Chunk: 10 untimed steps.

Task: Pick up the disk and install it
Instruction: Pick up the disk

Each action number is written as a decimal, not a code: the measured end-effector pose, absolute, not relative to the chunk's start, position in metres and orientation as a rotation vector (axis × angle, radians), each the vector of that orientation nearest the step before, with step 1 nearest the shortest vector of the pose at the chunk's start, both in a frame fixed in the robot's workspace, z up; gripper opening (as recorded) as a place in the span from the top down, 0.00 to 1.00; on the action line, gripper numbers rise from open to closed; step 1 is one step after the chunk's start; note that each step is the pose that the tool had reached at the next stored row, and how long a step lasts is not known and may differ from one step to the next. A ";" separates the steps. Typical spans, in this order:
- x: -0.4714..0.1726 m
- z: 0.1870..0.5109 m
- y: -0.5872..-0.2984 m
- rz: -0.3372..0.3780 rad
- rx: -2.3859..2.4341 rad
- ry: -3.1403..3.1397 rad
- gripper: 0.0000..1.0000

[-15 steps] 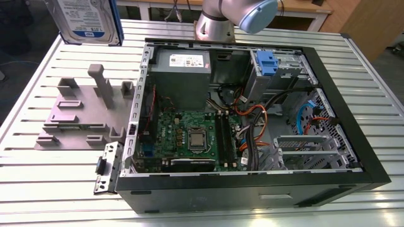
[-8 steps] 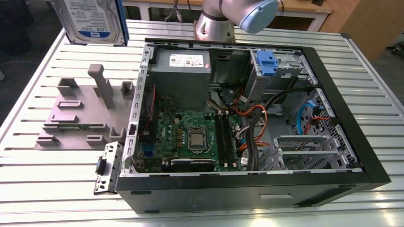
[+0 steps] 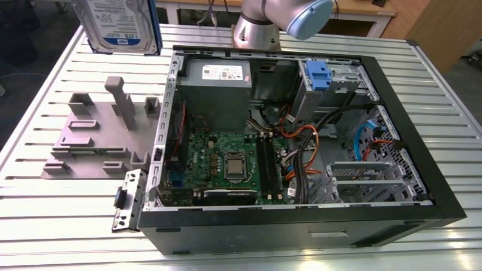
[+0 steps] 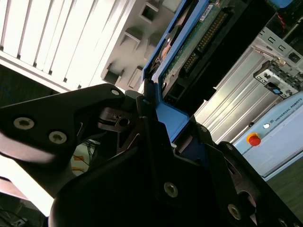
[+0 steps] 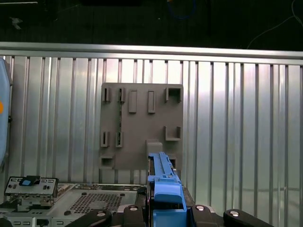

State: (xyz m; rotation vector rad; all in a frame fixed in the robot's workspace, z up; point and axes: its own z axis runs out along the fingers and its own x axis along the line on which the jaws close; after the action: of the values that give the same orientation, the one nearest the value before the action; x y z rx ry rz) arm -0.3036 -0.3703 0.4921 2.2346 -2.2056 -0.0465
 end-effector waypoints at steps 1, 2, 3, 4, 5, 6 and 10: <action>-0.302 0.492 -0.370 -0.047 2.235 -2.206 0.63; -0.300 0.492 -0.370 -0.047 2.235 -2.206 0.63; -0.298 0.492 -0.370 -0.047 2.234 -2.206 0.63; -0.297 0.492 -0.370 -0.047 2.234 -2.206 0.63; -0.295 0.492 -0.370 -0.047 2.234 -2.205 0.63; -0.293 0.492 -0.370 -0.047 2.234 -2.206 0.63; -0.286 0.492 -0.370 -0.047 2.235 -2.205 0.63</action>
State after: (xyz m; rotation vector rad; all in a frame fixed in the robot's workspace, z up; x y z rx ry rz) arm -0.2865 -0.3703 0.4921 2.2346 -2.2055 -0.0466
